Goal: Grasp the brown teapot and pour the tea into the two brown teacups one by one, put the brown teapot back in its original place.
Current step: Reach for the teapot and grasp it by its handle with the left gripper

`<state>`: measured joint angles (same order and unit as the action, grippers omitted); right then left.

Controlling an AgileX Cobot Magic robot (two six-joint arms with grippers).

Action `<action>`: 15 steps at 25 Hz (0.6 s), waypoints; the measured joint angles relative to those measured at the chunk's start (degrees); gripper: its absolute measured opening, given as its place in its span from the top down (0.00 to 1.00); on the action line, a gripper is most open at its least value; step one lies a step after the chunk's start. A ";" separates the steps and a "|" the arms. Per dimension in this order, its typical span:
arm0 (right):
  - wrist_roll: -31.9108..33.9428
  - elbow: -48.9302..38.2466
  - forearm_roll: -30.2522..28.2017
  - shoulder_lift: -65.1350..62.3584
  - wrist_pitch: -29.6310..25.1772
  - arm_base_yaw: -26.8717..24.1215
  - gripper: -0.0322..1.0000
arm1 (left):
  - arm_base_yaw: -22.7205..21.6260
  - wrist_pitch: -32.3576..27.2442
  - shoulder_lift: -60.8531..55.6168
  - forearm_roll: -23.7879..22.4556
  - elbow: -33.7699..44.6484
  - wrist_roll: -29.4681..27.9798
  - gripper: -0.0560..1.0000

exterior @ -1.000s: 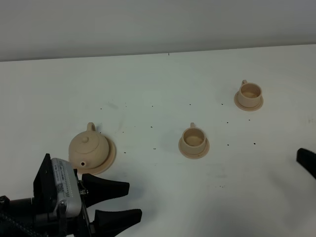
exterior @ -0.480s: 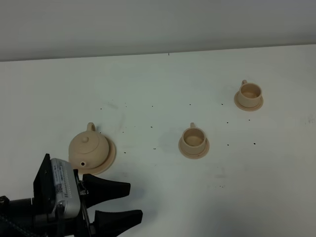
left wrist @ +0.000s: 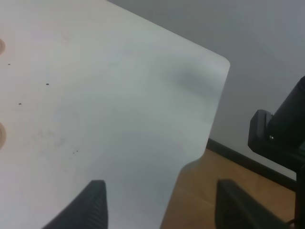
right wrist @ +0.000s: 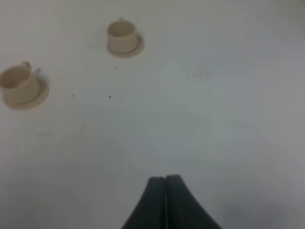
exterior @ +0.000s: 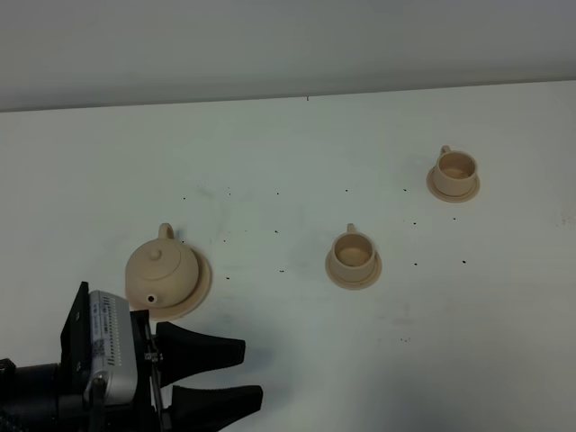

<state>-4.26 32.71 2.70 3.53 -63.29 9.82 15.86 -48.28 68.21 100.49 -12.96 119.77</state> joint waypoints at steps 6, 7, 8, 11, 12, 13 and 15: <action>-1.06 -3.85 0.70 0.05 0.17 0.00 0.98 | 0.00 -0.14 0.00 0.00 0.00 0.00 0.54; -1.24 -3.85 0.82 0.05 0.50 0.00 0.98 | 0.00 -0.14 0.00 0.00 0.00 0.00 0.55; -1.38 -3.85 0.89 0.05 0.61 0.00 0.97 | 0.00 -0.14 0.00 0.00 0.00 0.00 0.56; -1.38 -3.85 1.08 0.05 0.74 0.00 0.97 | 0.00 0.04 0.00 0.00 0.00 0.00 0.60; -1.38 -3.85 1.20 0.05 0.74 0.00 0.97 | 0.00 0.06 0.00 0.00 0.00 0.00 0.62; -1.38 -3.85 1.34 0.05 0.69 0.00 0.97 | 0.00 0.06 0.00 0.00 0.00 -0.19 0.63; -1.38 -3.85 1.44 0.05 0.69 0.00 0.97 | 0.00 0.06 0.00 0.00 0.00 -1.43 0.66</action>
<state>-5.64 28.86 4.14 3.58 -62.60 9.82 15.86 -48.22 68.21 100.49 -12.96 118.34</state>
